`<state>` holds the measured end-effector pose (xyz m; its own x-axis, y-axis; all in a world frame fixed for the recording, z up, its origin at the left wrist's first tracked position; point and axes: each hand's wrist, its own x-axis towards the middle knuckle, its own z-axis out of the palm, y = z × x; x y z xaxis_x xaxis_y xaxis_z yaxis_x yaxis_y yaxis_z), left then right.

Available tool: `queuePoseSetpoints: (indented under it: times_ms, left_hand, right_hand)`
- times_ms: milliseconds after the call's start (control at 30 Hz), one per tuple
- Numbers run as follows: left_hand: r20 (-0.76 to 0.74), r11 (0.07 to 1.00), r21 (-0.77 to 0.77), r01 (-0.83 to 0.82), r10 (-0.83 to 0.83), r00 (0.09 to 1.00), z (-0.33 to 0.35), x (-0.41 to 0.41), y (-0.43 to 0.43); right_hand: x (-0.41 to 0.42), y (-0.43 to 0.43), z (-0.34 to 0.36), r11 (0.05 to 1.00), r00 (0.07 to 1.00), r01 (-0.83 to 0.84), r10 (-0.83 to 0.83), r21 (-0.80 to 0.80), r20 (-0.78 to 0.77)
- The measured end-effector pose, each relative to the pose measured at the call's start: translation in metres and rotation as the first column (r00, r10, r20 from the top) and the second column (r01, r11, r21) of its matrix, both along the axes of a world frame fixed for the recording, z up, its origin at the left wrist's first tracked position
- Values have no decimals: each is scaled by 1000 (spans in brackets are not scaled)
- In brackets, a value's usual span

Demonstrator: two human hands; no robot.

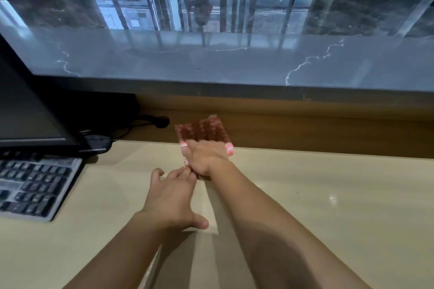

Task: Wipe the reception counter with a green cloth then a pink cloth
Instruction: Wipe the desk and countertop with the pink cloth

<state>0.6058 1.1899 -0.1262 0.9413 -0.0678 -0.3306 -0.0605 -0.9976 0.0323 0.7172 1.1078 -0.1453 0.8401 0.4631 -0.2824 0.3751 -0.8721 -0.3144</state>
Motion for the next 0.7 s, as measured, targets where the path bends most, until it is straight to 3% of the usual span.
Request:
queuePoseSetpoints:
  times_ms: [100, 200, 333, 500, 700]
  left_hand:
    - [-20, 1000, 15, -7, 7, 1000, 1, 0, -1]
    - [-62, 998, 68, -15, 20, 998, 3, 1, -2]
    - [-95, 996, 91, -26, 35, 995, 7, 1, -5]
    - [-111, 996, 81, -39, 48, 993, 6, -1, -6]
    - [-31, 999, 28, -24, 25, 999, 6, -15, -9]
  right_hand:
    - [3, -8, -10, 999, 1000, -26, 27, 42, -7]
    - [10, -49, -17, 1000, 1000, 4, -4, -12, -3]
    - [16, -129, -15, 978, 985, 169, -161, -125, 67]
    - [9, -227, -12, 863, 903, 430, -414, -264, 117]
    - [-2, -207, -7, 782, 838, 543, -530, -307, 133]
